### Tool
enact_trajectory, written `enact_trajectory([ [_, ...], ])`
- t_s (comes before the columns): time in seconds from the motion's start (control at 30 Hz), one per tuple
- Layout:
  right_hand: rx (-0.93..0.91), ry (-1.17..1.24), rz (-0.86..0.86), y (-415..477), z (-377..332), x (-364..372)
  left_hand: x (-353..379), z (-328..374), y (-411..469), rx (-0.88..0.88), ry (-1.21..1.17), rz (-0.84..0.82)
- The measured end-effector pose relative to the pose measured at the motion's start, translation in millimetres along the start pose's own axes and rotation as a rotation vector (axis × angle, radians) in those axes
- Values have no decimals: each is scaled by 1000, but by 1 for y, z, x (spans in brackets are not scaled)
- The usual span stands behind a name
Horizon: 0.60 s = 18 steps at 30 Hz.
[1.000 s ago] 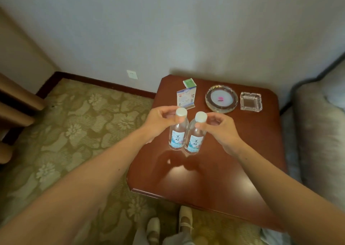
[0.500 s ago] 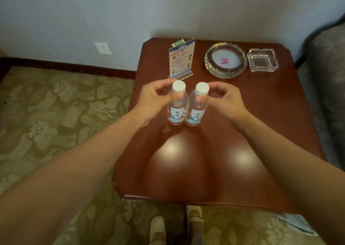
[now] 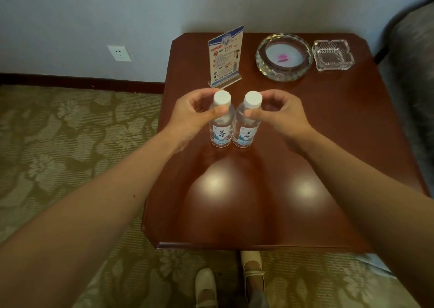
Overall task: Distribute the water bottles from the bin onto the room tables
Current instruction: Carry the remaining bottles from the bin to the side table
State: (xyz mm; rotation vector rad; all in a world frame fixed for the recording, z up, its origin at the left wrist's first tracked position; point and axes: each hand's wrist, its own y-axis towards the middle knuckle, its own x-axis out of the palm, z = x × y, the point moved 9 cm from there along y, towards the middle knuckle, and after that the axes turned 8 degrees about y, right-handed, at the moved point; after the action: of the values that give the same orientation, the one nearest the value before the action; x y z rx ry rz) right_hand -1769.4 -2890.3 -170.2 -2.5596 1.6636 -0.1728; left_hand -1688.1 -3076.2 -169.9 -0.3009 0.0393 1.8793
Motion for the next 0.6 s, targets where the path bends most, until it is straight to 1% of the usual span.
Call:
enact_trajectory([
  [0.2,51,-8,-37,-2,-1,3,0,7,-3,13,61,-41],
  [0.27,92,-52,-23,-7,-1,-1,0,11,-7,1,77,-64],
  [0.33,119,-119,10,-16,-1,-7,-2,15,-13,-8,149,-75],
  [0.4,121,-276,41,-30,-4,-13,-5,18,-23,-21,277,-58],
  [0.5,153,-640,26,-57,-13,-14,-12,22,-44,-81,479,-21],
  [0.6,220,-906,-40,-91,-32,-7,-12,37,-73,-117,773,-94],
])
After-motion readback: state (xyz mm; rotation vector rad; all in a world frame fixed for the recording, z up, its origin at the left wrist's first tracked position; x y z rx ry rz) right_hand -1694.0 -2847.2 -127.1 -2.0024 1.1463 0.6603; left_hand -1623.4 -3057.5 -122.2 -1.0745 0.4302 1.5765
